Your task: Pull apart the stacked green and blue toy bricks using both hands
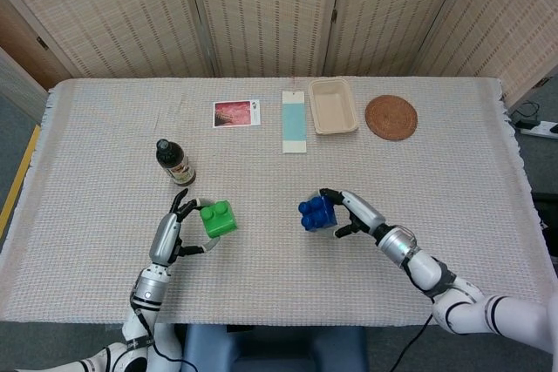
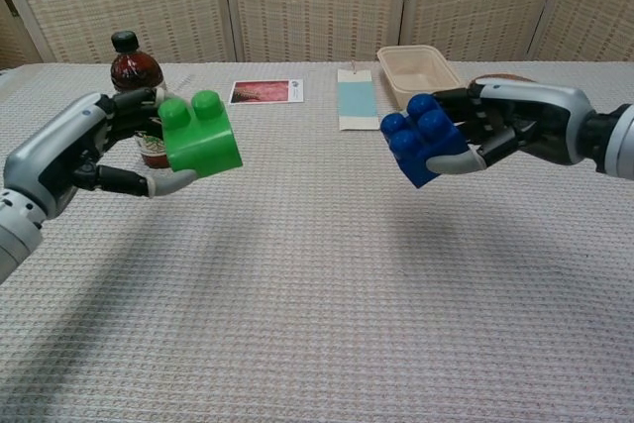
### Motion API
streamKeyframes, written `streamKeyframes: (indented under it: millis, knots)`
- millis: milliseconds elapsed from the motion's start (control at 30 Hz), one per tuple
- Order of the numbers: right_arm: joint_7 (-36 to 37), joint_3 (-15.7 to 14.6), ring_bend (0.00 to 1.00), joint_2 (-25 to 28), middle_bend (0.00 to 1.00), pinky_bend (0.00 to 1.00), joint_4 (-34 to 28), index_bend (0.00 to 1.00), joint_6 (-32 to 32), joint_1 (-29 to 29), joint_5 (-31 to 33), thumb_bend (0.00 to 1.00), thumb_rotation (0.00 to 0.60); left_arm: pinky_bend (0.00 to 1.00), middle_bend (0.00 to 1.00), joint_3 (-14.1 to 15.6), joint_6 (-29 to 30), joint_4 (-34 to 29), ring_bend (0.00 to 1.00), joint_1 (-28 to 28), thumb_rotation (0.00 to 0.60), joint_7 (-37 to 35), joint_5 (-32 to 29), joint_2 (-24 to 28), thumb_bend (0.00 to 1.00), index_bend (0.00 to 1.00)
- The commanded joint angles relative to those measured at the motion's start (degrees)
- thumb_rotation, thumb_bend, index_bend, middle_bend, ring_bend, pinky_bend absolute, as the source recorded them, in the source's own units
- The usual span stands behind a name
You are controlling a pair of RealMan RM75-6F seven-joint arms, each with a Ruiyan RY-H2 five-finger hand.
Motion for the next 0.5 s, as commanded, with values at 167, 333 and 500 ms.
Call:
streamKeyframes:
  millis: [167, 333, 500]
  knots:
    - [-10.25, -1.46, 0.48, 1.55, 0.58, 0.23, 0.47, 0.81, -1.03, -3.01, 2.76, 0.38, 0.6, 0.0, 0.91, 4.11, -4.14, 5.41, 0.34, 0.4, 0.6, -0.75, 1.09, 1.95, 0.37, 0.81]
    - [-15.1, -1.92, 0.44, 0.32, 0.54, 0.23, 3.76, 0.8, -1.98, -3.72, 3.12, 0.38, 0.6, 0.0, 0.91, 3.87, -3.74, 7.96, 0.34, 0.45, 0.6, -2.96, 1.22, 0.93, 0.37, 0.81]
    - [-17.89, -1.94, 0.43, -0.2, 0.53, 0.23, 4.73, 0.8, -3.35, -4.41, 3.99, 0.38, 0.6, 0.0, 0.91, 3.94, -4.63, 10.16, 0.34, 0.52, 0.6, -6.88, 0.79, 0.12, 0.37, 0.81]
